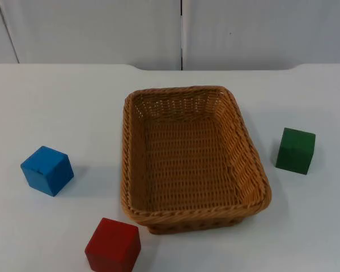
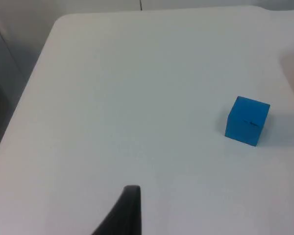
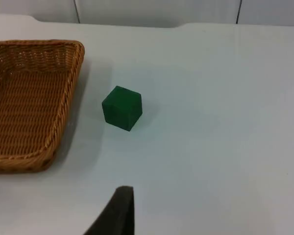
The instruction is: Pick up one cube with each hand and place exactly two cubes into the same basket, leaving the remaining cube outside.
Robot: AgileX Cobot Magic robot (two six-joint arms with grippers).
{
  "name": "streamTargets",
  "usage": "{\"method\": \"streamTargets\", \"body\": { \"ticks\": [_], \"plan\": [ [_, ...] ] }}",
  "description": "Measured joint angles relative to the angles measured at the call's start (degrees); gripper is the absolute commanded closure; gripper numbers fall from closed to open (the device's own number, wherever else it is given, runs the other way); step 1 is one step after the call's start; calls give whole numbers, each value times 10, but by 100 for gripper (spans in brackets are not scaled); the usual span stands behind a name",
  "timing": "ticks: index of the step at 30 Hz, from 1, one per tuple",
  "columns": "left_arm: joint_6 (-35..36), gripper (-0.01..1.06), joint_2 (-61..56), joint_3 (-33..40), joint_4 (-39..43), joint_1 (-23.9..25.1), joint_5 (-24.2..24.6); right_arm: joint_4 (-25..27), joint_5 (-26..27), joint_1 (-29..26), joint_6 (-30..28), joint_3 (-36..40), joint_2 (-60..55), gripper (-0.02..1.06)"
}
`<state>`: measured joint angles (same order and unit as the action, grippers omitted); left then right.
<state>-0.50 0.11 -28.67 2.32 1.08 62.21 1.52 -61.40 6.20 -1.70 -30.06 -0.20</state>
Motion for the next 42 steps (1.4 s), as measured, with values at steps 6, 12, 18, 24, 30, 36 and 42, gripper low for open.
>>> {"method": "streamTargets", "body": {
  "ticks": [6, 12, 18, 24, 30, 36, 42],
  "plan": [
    [0, 0, 0, 0, -18, 0, 0, 0, 0, 0, 0, -12, -10, -1],
    [0, 0, 0, -3, -23, 0, 0, 0, 3, 0, 0, -35, -59, -1],
    [0, 0, 3, -29, -23, 0, -8, 0, 13, 0, 0, -55, -110, -1],
    [0, 0, 54, -51, -23, 0, -10, 0, 27, 0, 0, -58, -157, -1],
    [0, 0, 87, -73, -28, 0, -11, 0, 30, 0, 0, -60, -183, -1],
    [0, 0, 106, -79, -30, 0, -12, 0, 42, 0, 0, -60, -188, -1],
    [0, 0, 137, -79, -42, 2, -15, 0, 45, 0, -1, -82, -190, -1]
  ]
}}
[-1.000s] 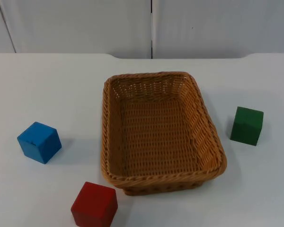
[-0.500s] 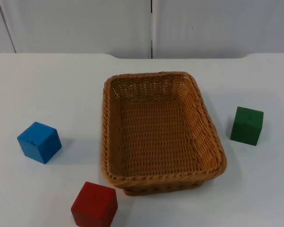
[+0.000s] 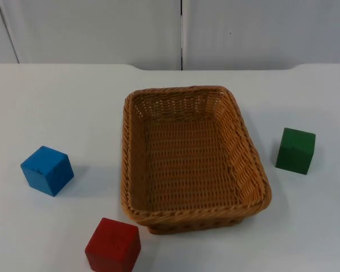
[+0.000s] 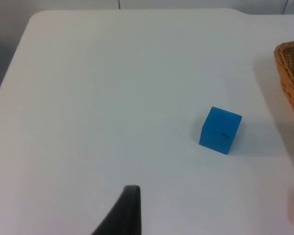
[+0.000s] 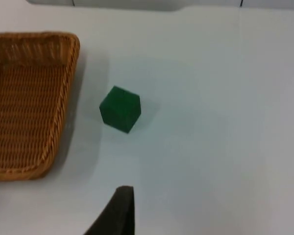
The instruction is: Pick up one cube with each hand and place exactly two cubes into the same basket, leaving the remaining cube outside.
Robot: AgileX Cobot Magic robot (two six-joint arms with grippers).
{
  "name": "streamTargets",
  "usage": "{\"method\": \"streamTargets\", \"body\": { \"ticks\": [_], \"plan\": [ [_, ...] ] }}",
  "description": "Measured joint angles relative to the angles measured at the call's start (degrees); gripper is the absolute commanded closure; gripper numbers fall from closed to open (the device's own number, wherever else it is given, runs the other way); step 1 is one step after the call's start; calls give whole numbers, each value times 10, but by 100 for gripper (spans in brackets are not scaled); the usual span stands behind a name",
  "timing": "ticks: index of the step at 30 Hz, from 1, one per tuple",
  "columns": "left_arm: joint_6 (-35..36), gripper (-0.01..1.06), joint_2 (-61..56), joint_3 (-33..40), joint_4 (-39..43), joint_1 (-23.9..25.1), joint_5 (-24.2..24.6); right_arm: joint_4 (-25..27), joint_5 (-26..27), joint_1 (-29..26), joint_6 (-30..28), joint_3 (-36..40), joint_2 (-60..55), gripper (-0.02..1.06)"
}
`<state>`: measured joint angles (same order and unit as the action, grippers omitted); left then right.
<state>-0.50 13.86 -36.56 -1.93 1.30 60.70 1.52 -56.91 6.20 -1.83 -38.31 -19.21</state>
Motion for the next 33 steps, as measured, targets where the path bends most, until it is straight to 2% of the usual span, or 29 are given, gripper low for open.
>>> {"method": "streamTargets", "body": {
  "ticks": [8, 19, 25, 28, 30, 33],
  "plan": [
    [0, 0, 54, 0, -24, 0, -38, 0, 10, 0, -7, -39, -15, -1],
    [-6, 0, 154, 0, -56, 0, -67, 0, 13, 0, -13, -92, -127, -1],
    [-37, 0, 207, -14, -85, 0, -72, 2, 13, 0, -22, -118, -210, -1],
    [-53, 0, 250, -33, -87, 0, -74, 24, 13, 0, -44, -137, -278, -1],
    [-58, 0, 263, -39, -88, 0, -76, 28, 13, 0, -50, -141, -284, -1],
    [-72, 0, 303, -53, -89, 0, -77, 69, 12, 0, -82, -165, -353, -1]
  ]
}}
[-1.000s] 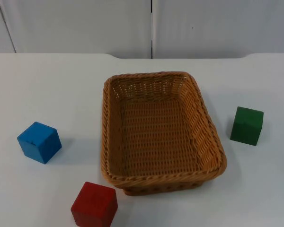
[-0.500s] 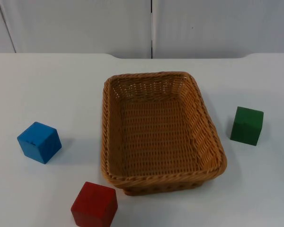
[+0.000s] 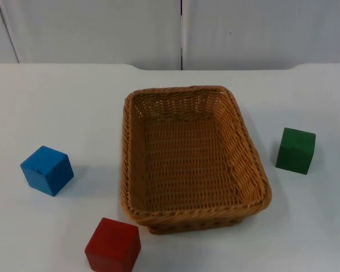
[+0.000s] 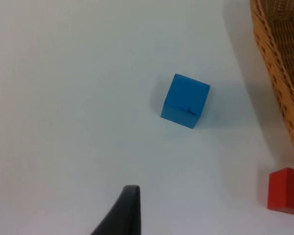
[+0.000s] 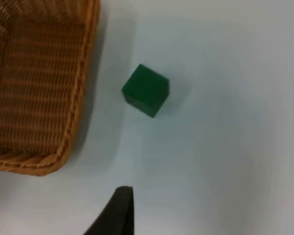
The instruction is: Pick up one cube with each hand and place exactly two cubes into the same basket, leaving the remaining cube outside.
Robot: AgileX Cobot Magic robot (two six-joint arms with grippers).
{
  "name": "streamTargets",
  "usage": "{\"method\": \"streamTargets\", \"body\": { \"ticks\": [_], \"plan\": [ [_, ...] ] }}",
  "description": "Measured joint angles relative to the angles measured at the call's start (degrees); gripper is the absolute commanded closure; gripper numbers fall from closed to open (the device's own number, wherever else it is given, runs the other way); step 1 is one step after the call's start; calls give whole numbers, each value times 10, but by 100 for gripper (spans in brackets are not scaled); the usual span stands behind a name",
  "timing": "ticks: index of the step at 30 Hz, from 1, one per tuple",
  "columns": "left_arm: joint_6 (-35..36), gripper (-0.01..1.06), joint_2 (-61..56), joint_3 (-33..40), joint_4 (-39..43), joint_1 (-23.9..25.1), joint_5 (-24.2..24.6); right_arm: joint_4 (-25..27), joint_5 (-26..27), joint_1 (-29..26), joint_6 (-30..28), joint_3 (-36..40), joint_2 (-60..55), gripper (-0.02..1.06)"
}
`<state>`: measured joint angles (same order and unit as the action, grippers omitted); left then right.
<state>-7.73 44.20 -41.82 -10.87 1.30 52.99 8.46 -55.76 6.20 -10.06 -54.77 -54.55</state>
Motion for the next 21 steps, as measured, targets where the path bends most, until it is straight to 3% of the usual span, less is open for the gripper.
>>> {"method": "streamTargets", "body": {
  "ticks": [15, 21],
  "plan": [
    [-56, 0, 179, -57, -10, 0, -37, 25, 0, 0, -21, -83, -200, 0],
    [-90, 0, 244, -62, -18, 0, -61, 25, 2, 0, 9, -108, -269, 0]
  ]
}}
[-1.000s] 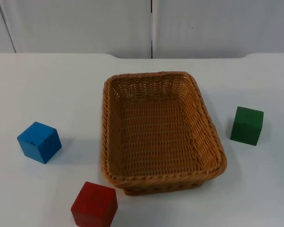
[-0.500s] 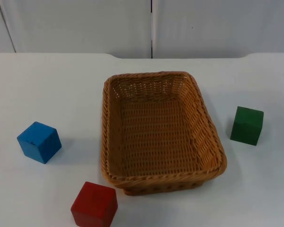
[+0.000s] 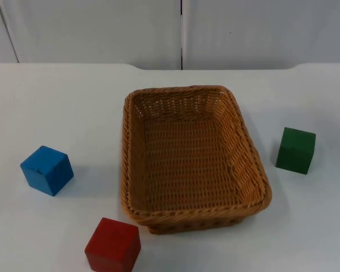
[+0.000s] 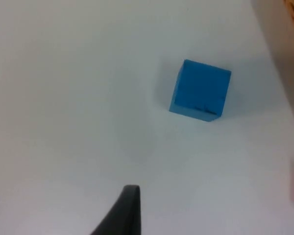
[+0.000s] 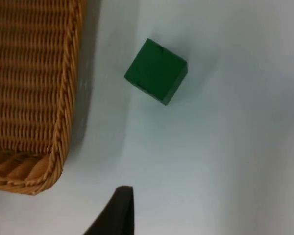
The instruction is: Pick up one cube with each hand and place exactly two cubes into the same basket, leaving the remaining cube outside.
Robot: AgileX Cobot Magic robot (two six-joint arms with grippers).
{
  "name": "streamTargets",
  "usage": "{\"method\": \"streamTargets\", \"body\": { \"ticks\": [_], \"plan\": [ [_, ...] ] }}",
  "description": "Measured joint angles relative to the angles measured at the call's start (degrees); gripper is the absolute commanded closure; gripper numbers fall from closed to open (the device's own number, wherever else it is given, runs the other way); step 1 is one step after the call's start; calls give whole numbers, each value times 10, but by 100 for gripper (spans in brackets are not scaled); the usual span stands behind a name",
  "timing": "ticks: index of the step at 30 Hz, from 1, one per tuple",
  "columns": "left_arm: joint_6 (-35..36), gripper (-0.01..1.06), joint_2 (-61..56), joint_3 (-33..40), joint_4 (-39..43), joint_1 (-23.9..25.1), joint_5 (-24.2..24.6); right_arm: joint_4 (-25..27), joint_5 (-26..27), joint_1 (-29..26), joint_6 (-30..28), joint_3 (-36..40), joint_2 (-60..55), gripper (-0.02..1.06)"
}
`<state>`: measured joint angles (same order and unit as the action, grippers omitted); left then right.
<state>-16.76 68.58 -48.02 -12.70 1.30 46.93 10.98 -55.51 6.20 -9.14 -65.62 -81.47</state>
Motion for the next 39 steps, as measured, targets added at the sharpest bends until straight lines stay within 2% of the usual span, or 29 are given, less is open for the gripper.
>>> {"method": "streamTargets", "body": {
  "ticks": [5, 9, 18, 23, 28, 35, 39],
  "plan": [
    [-36, 0, 57, 0, -19, 0, -39, -5, 24, 11, 37, -10, -50, 0],
    [-89, 0, 105, 0, -48, 0, -78, -47, 63, 52, 101, -10, -96, 0],
    [-113, 0, 181, -2, -56, 0, -135, -64, 145, 90, 188, -10, -159, 0],
    [-118, 0, 233, -29, -58, -7, -139, -65, 175, 91, 220, -22, -190, 0],
    [-125, 0, 281, -56, -59, -22, -141, -66, 177, 94, 244, -53, -225, 0],
    [-141, 0, 331, -69, -59, -26, -143, -91, 178, 115, 318, -108, -293, 0],
    [-159, 0, 353, -69, -63, -34, -153, -105, 185, 119, 357, -112, -313, 0]
  ]
}}
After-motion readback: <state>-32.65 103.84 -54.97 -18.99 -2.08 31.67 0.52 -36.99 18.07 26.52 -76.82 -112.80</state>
